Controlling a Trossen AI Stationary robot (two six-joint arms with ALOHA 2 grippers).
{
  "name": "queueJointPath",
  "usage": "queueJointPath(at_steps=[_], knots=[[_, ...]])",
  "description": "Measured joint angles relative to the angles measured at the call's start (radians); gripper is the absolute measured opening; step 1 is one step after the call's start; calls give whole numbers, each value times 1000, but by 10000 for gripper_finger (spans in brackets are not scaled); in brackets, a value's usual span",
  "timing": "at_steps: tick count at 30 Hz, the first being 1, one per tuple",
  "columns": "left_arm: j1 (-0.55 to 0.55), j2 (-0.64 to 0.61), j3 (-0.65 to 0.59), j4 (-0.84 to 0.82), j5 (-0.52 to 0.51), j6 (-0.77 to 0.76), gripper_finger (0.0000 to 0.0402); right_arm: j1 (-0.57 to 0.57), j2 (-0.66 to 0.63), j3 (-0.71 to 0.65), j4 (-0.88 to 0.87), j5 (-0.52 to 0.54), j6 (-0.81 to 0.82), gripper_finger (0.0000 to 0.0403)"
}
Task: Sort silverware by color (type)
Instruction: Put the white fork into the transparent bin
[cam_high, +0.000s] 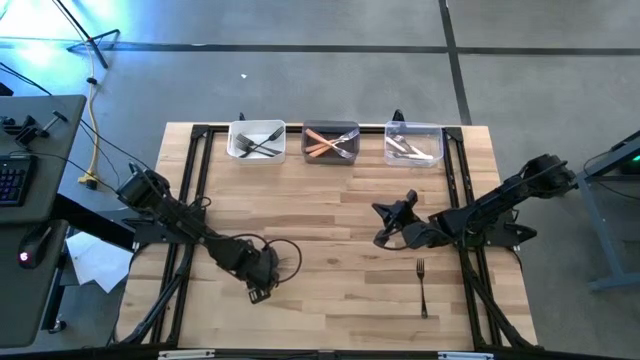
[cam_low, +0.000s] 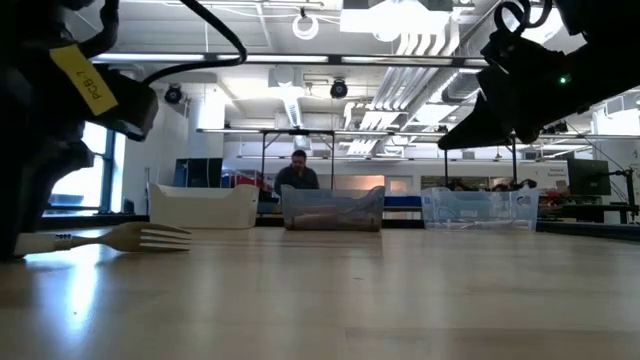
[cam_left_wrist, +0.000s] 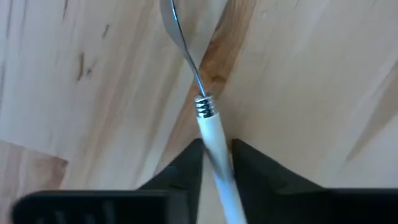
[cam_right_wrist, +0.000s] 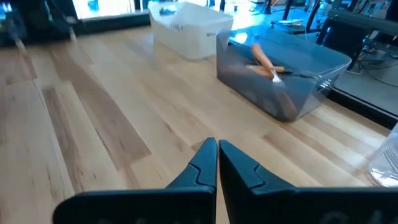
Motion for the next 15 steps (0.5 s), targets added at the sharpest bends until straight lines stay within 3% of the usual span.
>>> queueJointPath(at_steps=[4,8,15], knots=[[-5,0,-1,-2,-11,50,19,1,0,0,-85,-24,14,0],[-4,-16,-8,46,-49,110,19,9,0,0,-154,-45,56,0],[56,-78,-185,539,-89,200,13,59,0,0,-99,-22,3,0]])
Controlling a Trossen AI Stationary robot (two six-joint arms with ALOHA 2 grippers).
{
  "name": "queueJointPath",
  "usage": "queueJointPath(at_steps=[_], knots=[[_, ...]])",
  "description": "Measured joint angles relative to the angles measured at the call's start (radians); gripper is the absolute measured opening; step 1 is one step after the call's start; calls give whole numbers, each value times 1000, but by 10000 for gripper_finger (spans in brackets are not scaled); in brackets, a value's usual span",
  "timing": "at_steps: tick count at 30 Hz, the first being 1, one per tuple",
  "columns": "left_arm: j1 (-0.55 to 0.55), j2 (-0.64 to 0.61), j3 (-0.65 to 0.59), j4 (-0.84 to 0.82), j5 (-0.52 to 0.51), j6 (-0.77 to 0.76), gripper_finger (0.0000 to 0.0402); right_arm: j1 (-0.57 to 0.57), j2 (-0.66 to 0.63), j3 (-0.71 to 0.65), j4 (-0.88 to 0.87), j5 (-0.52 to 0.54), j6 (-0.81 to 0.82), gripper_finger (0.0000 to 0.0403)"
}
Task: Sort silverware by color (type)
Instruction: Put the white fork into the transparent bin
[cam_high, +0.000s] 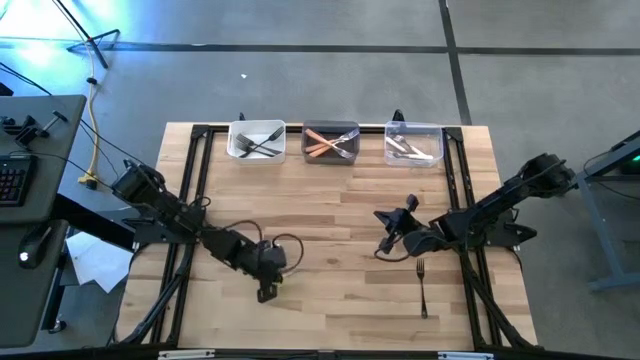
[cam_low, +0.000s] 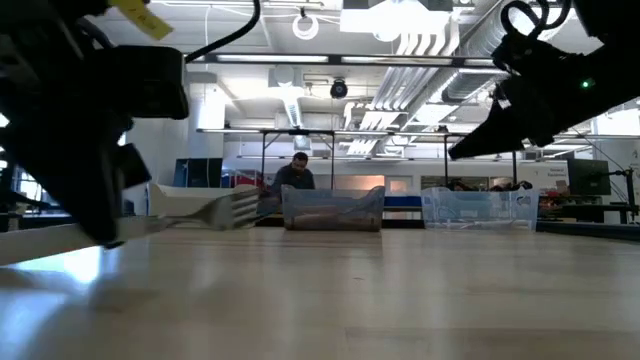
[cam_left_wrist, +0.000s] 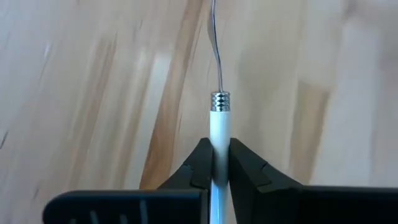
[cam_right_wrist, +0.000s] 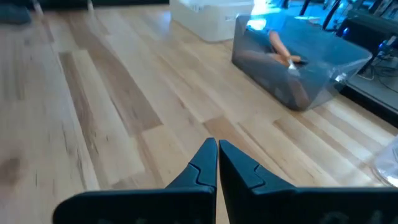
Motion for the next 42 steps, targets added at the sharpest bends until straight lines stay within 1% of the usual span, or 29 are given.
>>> queueJointPath(at_steps=[4,7,10,12,14,18,22,24,27,29,32,35,37,39,42], knots=[[61,-15,-116,304,-9,87,13,-7,0,0,53,14,-38,0],[119,-15,-145,444,-12,175,12,-29,0,0,100,5,-71,0],[180,-16,-147,537,-30,277,12,-52,0,0,169,-28,-128,0],[225,-18,-147,616,-28,351,12,-69,0,0,234,-74,-172,0],[274,-30,-147,720,-5,420,12,-89,0,0,322,-137,-225,0],[371,-39,-146,944,100,518,16,-130,26,0,553,-277,-313,0],[458,-40,-146,1109,181,554,12,-184,86,0,782,-396,-313,0],[497,-40,-145,1155,212,552,12,-206,122,9,874,-436,-314,0],[539,-40,-145,1187,244,530,12,-226,151,50,903,-474,-338,12],[559,-40,-143,1211,284,516,12,-234,169,88,898,-509,-361,33],[569,-40,-139,1215,308,503,12,-241,198,158,877,-574,-382,83],[571,-40,-138,1217,309,503,12,-241,216,224,826,-589,-389,134],[568,-40,-138,1220,308,507,12,-241,224,255,807,-589,-399,158],[563,-40,-138,1225,308,511,12,-241,231,281,789,-589,-400,170],[562,-40,-138,1252,317,510,12,-246,250,324,759,-589,-400,170]])
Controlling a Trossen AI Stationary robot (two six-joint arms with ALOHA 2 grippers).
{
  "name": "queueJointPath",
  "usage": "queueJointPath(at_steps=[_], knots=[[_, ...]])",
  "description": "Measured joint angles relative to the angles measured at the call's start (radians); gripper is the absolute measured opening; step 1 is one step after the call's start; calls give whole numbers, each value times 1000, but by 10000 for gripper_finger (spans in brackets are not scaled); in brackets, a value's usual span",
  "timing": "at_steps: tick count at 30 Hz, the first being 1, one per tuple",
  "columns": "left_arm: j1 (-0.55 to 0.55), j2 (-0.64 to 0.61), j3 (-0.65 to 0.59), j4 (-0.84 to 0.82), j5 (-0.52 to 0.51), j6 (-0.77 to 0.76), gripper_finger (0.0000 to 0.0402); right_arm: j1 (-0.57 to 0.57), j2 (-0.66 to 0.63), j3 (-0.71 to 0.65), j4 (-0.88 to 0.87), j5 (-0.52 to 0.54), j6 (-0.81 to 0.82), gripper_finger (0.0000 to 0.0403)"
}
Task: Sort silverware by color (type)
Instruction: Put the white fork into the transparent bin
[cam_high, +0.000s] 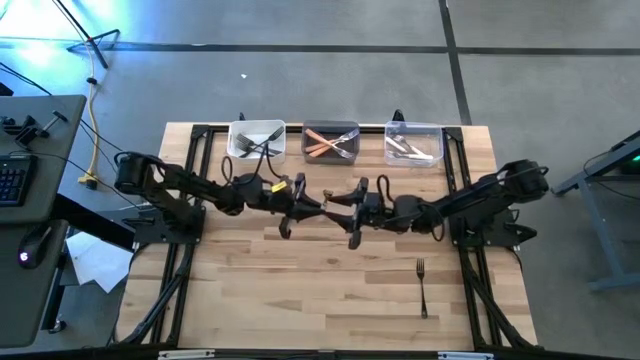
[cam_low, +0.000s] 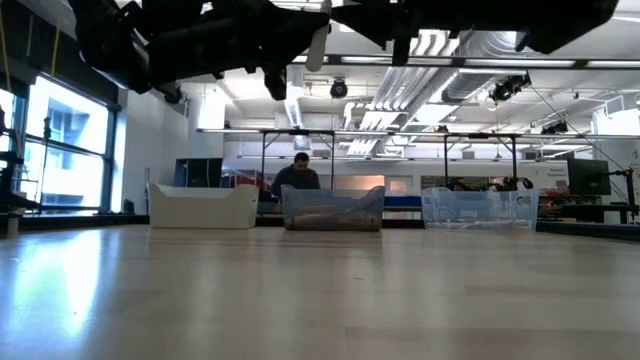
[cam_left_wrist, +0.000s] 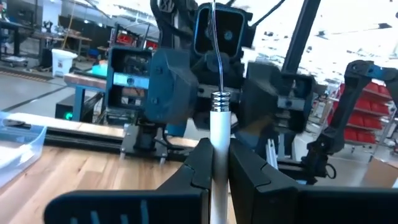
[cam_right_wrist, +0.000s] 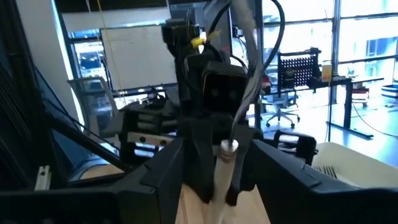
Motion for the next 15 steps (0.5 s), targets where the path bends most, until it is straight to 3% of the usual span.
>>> queueJointPath(at_steps=[7,13,15], knots=[[-7,-1,0,10,-1,-8,12,-27,46,82,-53,5,0,128],[-12,-1,0,23,-14,7,12,-25,56,96,-44,8,-19,28],[-11,-1,0,24,-24,14,12,-25,56,95,-35,29,-18,18]])
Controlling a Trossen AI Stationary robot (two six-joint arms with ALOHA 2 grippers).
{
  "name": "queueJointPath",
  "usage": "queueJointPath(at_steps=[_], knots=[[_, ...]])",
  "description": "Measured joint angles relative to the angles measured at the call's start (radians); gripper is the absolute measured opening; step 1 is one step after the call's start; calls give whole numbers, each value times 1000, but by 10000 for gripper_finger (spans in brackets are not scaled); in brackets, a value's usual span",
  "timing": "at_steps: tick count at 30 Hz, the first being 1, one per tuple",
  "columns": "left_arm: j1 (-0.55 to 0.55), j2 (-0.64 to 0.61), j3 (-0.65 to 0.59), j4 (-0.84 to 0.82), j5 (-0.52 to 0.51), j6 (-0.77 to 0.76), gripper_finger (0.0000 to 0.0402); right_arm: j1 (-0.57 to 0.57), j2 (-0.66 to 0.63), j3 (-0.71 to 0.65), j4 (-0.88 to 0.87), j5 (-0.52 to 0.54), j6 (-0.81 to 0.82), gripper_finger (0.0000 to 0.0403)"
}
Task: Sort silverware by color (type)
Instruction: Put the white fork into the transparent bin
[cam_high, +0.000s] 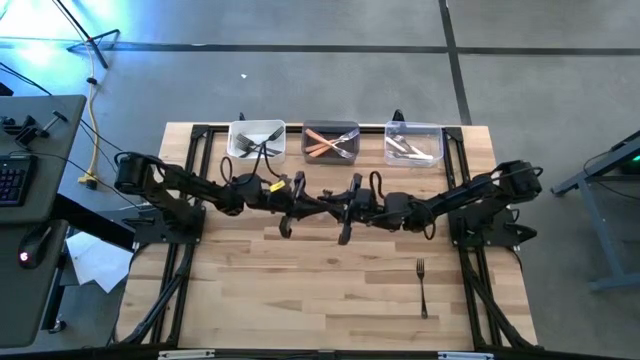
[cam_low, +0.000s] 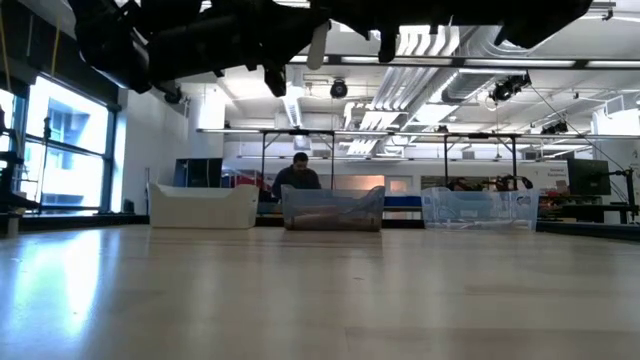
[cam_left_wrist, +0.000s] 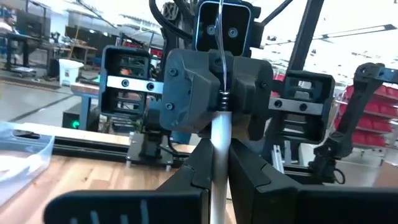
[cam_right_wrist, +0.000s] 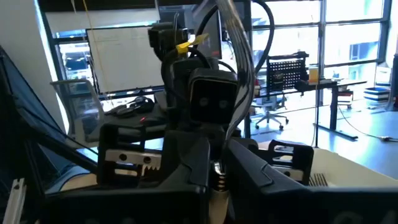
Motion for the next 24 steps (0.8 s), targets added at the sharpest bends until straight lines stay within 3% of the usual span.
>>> queueJointPath(at_steps=[4,13,18,24], knots=[[-1,0,0,-1,-7,-33,29,-2,0,0,0,-7,1,29],[0,0,1,-4,-13,-28,151,-30,-46,0,-10,-8,-22,16],[2,-1,-7,-3,-47,-3,192,-72,-153,-1,-114,-11,-35,16],[16,1,-35,-16,-47,-7,203,-206,-358,-43,-260,107,7,16]])
